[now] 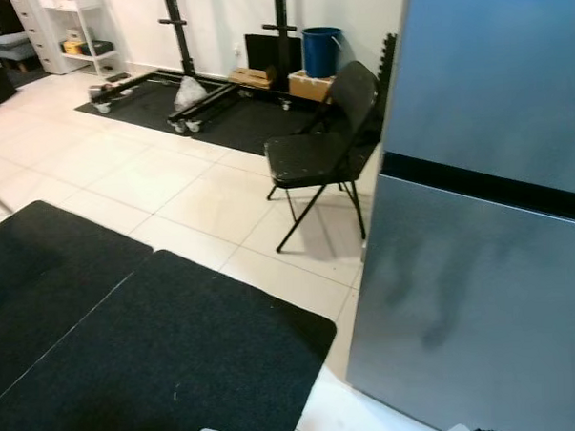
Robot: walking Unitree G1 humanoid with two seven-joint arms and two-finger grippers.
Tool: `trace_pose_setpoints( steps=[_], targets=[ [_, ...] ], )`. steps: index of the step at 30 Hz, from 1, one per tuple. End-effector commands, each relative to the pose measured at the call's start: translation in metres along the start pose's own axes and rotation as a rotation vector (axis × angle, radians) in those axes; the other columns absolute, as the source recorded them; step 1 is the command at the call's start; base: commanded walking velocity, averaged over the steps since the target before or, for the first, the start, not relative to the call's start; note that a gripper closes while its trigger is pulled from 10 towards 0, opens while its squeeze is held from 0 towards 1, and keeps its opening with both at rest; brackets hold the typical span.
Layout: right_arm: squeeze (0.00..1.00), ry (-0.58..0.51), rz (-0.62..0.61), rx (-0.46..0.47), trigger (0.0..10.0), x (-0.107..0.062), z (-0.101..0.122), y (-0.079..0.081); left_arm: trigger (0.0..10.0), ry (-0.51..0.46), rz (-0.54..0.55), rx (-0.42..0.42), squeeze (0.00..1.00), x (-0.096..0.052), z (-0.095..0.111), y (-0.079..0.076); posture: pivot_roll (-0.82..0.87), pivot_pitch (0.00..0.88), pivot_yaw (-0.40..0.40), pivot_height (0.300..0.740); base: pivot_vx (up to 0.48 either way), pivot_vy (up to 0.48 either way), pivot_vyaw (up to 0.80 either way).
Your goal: Restocking fridge
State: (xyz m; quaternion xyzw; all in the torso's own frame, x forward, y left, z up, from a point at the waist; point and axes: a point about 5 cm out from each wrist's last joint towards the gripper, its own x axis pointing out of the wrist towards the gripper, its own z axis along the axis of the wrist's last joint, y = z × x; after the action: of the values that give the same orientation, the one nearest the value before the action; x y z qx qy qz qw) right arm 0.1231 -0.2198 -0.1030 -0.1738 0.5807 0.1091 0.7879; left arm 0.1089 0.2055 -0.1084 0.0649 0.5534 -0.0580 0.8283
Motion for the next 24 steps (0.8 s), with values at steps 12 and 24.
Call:
trace_pose_setpoints(
  steps=[12, 24],
  targets=[
    [0.00, -0.006, 0.016, 0.039, 10.0, 0.000, 0.003, 0.000, 10.0, -0.002, -0.027, -0.006, 0.00, 0.004, 0.006, -0.021, 0.00, 0.000, -0.030, 0.740, 0.000, 0.000, 0.77],
    [0.00, -0.004, 0.034, 0.039, 10.0, 0.000, 0.003, 0.001, 10.0, -0.010, -0.035, -0.009, 0.00, 0.006, 0.012, -0.028, 0.00, 0.000, -0.034, 0.740, 0.000, 0.000, 0.77]
  ],
)
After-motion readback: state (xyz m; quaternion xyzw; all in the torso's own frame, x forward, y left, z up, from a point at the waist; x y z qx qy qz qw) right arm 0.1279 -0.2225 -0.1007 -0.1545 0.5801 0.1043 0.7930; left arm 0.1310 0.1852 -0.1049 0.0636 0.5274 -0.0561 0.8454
